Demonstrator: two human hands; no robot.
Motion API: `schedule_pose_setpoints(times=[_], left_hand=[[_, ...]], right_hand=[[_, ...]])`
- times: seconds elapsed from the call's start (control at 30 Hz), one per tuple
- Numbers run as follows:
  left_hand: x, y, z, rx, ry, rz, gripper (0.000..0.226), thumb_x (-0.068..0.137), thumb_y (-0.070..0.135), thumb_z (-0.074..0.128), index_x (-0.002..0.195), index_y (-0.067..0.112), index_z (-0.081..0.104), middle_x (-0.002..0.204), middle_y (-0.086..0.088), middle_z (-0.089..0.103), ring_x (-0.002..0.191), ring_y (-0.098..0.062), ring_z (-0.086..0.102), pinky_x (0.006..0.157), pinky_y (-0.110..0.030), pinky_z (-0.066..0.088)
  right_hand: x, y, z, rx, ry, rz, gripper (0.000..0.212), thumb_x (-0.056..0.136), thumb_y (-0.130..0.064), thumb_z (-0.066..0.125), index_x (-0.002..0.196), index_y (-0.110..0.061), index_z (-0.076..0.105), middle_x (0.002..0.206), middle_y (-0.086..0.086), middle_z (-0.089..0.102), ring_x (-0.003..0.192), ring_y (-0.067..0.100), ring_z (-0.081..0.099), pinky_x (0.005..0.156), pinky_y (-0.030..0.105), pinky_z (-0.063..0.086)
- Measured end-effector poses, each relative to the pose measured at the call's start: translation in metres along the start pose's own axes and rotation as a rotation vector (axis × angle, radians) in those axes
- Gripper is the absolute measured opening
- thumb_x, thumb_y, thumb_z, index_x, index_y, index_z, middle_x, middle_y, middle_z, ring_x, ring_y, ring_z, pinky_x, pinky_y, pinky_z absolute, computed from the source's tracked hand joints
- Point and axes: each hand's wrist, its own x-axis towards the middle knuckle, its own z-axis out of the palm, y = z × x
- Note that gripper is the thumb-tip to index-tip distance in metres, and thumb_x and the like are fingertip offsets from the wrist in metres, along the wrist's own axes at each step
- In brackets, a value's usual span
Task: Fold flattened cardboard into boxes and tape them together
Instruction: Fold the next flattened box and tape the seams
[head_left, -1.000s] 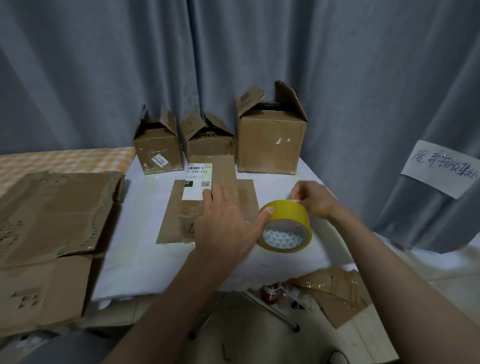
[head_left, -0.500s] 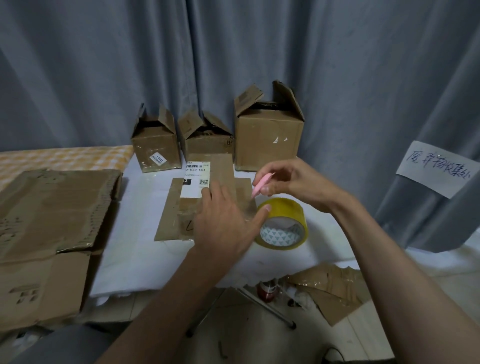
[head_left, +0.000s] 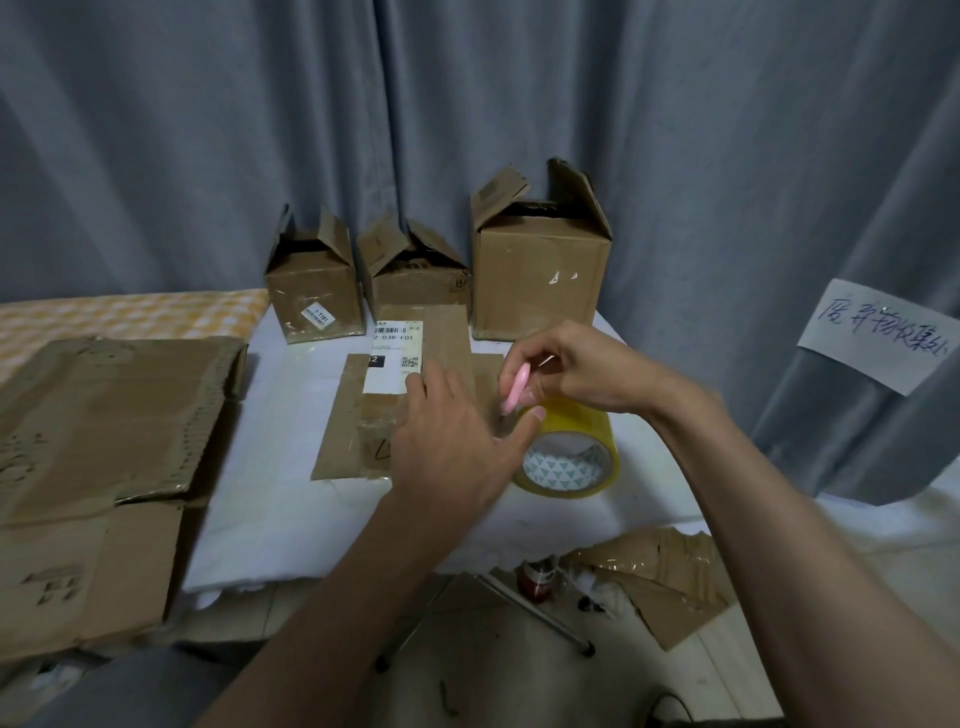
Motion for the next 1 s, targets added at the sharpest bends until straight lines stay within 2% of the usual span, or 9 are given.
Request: schedule_pose_setpoints(times=[0.27, 0.47, 0.53, 0.63, 0.7, 0.77, 0.83, 0.9, 1.0], left_hand=[[0.000, -0.001, 0.002, -0.018, 0.021, 0.006, 0.088, 0.084, 0.080, 0.027, 0.128, 0.006, 0.046, 0.120, -0.008, 0.041, 0.113, -0.022, 0.038, 0.093, -0.037, 0.040], [0.000, -0.001, 0.003, 0.000, 0.031, 0.005, 0.092, 0.083, 0.083, 0.024, 0.127, 0.005, 0.047, 0.119, -0.008, 0.042, 0.111, -0.022, 0.038, 0.092, -0.036, 0.040], [0.000, 0.000, 0.003, 0.032, 0.026, 0.015, 0.093, 0.084, 0.083, 0.021, 0.126, 0.005, 0.049, 0.117, -0.009, 0.043, 0.110, -0.022, 0.039, 0.094, -0.036, 0.040], [0.001, -0.001, 0.002, 0.063, 0.009, 0.019, 0.096, 0.083, 0.082, 0.017, 0.127, 0.003, 0.048, 0.119, -0.010, 0.043, 0.111, -0.023, 0.039, 0.097, -0.037, 0.039], [0.001, -0.001, 0.002, 0.061, 0.004, 0.012, 0.096, 0.084, 0.082, 0.019, 0.129, 0.003, 0.047, 0.122, -0.011, 0.042, 0.114, -0.024, 0.038, 0.098, -0.038, 0.039], [0.001, -0.001, 0.002, 0.064, 0.005, 0.015, 0.094, 0.085, 0.082, 0.020, 0.128, 0.003, 0.047, 0.121, -0.010, 0.042, 0.113, -0.023, 0.038, 0.097, -0.037, 0.039], [0.001, -0.001, 0.002, 0.052, 0.008, 0.018, 0.092, 0.084, 0.082, 0.021, 0.126, 0.005, 0.048, 0.116, -0.007, 0.041, 0.110, -0.022, 0.038, 0.094, -0.035, 0.039], [0.000, -0.001, 0.002, 0.036, 0.017, 0.016, 0.091, 0.084, 0.082, 0.022, 0.125, 0.005, 0.048, 0.114, -0.006, 0.040, 0.109, -0.021, 0.037, 0.093, -0.034, 0.039], [0.000, 0.000, 0.003, 0.036, 0.022, 0.015, 0.092, 0.083, 0.082, 0.022, 0.124, 0.004, 0.049, 0.114, -0.007, 0.042, 0.109, -0.022, 0.039, 0.093, -0.035, 0.040]], right_hand=[[0.004, -0.007, 0.003, -0.132, 0.034, 0.011, 0.029, 0.078, 0.009, 0.072, 0.089, -0.017, 0.079, 0.097, 0.004, 0.071, 0.094, 0.018, 0.066, 0.088, 0.044, 0.053], [0.008, -0.004, 0.002, -0.225, 0.080, 0.036, 0.028, 0.077, 0.010, 0.073, 0.088, -0.015, 0.081, 0.095, 0.002, 0.072, 0.092, 0.016, 0.067, 0.087, 0.037, 0.056], [0.011, 0.005, 0.003, -0.213, 0.163, 0.096, 0.025, 0.077, 0.008, 0.076, 0.088, -0.014, 0.081, 0.093, 0.001, 0.073, 0.089, 0.015, 0.067, 0.084, 0.028, 0.056], [0.008, 0.030, 0.003, -0.145, 0.311, 0.282, 0.020, 0.080, 0.004, 0.076, 0.088, -0.013, 0.079, 0.085, -0.004, 0.070, 0.074, 0.004, 0.061, 0.062, 0.002, 0.043], [0.001, 0.052, 0.003, -0.026, 0.377, 0.452, 0.016, 0.083, 0.004, 0.072, 0.086, -0.011, 0.077, 0.077, 0.001, 0.069, 0.067, 0.007, 0.060, 0.052, 0.004, 0.043], [-0.007, 0.070, 0.002, 0.083, 0.352, 0.620, 0.010, 0.087, -0.001, 0.071, 0.084, -0.010, 0.073, 0.076, 0.008, 0.068, 0.064, 0.014, 0.062, 0.050, 0.016, 0.051], [-0.012, 0.082, 0.002, 0.087, 0.267, 0.736, 0.009, 0.091, -0.006, 0.068, 0.085, -0.011, 0.073, 0.076, 0.009, 0.066, 0.064, 0.015, 0.061, 0.056, 0.025, 0.054], [-0.013, 0.087, 0.005, 0.023, 0.221, 0.791, 0.008, 0.091, -0.011, 0.067, 0.091, -0.008, 0.075, 0.079, 0.010, 0.065, 0.069, 0.018, 0.059, 0.059, 0.026, 0.052], [-0.007, 0.078, 0.005, -0.109, 0.265, 0.755, 0.024, 0.092, -0.025, 0.069, 0.102, -0.005, 0.077, 0.099, 0.012, 0.072, 0.090, 0.025, 0.065, 0.082, 0.033, 0.054]])
